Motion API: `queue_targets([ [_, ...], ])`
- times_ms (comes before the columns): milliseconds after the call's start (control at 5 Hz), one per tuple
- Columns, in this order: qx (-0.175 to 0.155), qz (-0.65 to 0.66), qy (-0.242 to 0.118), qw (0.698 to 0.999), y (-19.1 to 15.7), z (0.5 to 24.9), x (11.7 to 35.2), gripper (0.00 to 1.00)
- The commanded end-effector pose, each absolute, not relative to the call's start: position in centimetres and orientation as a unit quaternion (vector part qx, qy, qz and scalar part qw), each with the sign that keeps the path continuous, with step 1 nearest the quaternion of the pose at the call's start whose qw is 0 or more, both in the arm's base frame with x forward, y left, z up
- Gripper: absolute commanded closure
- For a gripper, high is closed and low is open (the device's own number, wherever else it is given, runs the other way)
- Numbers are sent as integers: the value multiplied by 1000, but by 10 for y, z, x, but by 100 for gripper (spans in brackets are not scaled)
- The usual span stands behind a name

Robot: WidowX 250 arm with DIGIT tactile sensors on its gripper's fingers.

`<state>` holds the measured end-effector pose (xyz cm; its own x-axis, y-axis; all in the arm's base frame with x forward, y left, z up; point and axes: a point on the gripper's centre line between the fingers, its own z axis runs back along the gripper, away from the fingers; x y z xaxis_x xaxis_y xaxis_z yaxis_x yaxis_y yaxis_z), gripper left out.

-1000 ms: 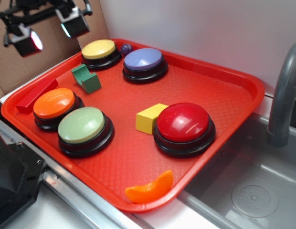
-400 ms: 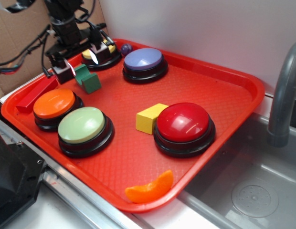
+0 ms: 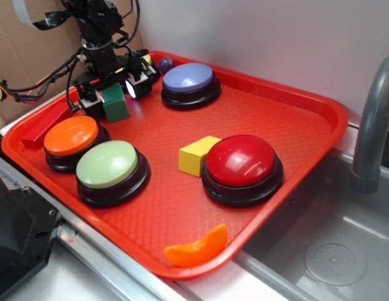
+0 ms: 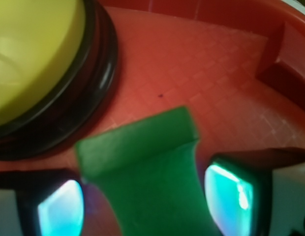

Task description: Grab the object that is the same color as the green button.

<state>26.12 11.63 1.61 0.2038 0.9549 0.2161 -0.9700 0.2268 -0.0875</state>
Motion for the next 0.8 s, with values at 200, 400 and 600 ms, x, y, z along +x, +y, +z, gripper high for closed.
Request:
queue_targets([
  [200,7,595,-126,794,131,24,254,100],
  [400,-2,582,-124,804,129,25,254,100],
  [600,-2,558,-104,823,131,50,258,100],
])
